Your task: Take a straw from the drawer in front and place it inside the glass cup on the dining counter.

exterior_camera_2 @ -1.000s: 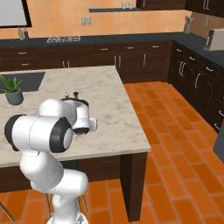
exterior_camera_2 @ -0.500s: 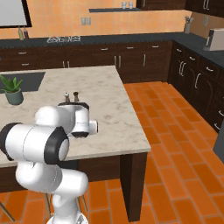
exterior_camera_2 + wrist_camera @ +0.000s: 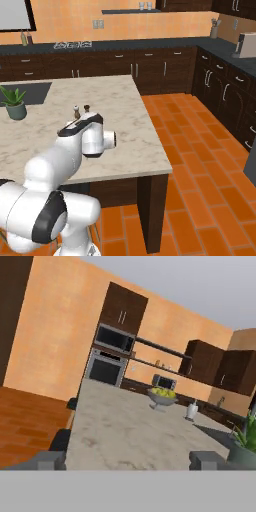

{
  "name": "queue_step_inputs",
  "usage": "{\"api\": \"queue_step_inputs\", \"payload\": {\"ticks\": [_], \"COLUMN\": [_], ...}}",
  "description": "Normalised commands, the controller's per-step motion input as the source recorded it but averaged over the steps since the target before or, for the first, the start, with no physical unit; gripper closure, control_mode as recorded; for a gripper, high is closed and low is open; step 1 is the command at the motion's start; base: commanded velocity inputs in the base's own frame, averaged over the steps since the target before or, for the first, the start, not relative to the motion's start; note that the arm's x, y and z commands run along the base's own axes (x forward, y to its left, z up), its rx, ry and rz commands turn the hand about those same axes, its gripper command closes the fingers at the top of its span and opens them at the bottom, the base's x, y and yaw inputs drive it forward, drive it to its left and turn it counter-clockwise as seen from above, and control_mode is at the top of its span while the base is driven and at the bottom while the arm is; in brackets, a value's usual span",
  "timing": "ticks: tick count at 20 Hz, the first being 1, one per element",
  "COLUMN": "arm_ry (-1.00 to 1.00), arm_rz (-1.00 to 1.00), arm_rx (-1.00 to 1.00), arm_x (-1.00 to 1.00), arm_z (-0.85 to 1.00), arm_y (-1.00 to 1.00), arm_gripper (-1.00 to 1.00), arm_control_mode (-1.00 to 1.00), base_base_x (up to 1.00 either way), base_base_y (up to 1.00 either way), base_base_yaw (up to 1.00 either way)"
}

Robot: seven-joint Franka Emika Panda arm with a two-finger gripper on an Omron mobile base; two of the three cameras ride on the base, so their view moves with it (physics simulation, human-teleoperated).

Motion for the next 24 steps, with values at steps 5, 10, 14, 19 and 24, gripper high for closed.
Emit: {"api": "queue_step_inputs", "payload": {"ticks": [5, 10, 14, 19, 24], "arm_ry": [-0.41, -0.42, -0.35, -0.24, -0.05], "arm_rz": [-0.04, 0.00, 0.00, 0.00, 0.00], "arm_rx": [-0.29, -0.42, -0.48, -0.54, -0.53], "arm_x": [-0.82, -0.90, -0.99, -0.79, -0.33], "arm_z": [0.98, 0.68, 0.34, 0.12, 0.00], "arm_y": [0.00, 0.06, 0.20, 0.41, 0.60], "arm_gripper": [-1.00, -1.00, -1.00, -1.00, -1.00], "arm_control_mode": [-1.00, -1.00, -1.00, -1.00, -1.00], "base_base_x": [0.00, 0.00, 0.00, 0.00, 0.00], "base_base_y": [0.00, 0.00, 0.00, 0.00, 0.00], "base_base_yaw": [0.00, 0.00, 0.00, 0.00, 0.00]}}
